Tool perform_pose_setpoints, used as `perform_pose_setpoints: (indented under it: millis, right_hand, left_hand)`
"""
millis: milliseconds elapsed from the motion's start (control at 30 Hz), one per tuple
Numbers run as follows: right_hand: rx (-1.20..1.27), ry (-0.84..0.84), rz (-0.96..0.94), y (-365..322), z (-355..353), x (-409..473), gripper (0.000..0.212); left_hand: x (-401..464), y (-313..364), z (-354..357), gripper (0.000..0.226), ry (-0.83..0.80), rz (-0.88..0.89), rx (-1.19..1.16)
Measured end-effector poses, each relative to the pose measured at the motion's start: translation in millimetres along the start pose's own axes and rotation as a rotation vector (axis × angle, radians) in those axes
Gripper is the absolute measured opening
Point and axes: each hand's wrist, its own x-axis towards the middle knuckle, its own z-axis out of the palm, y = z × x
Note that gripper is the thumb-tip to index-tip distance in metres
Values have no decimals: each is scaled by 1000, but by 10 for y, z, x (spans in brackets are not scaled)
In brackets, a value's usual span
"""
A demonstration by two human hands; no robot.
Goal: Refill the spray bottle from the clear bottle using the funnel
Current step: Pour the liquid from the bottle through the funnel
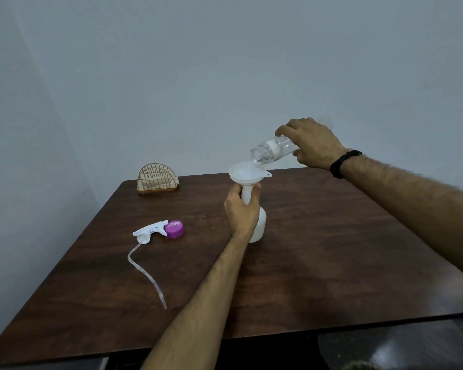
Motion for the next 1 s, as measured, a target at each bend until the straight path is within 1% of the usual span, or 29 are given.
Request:
perform_pose_setpoints:
  millis: [267, 733, 1000]
  right_hand:
    - [-28, -15, -23, 8, 22, 8, 61]
    - [-29, -14, -22, 4, 87, 10, 61]
    - [-52, -7, -44, 10, 59, -1, 62]
  left_hand:
    - [7, 0, -9, 23, -7, 26, 14]
    - [5, 7, -15, 20, -13, 7, 10]
    - [3, -9, -25, 22, -21, 33, 20]
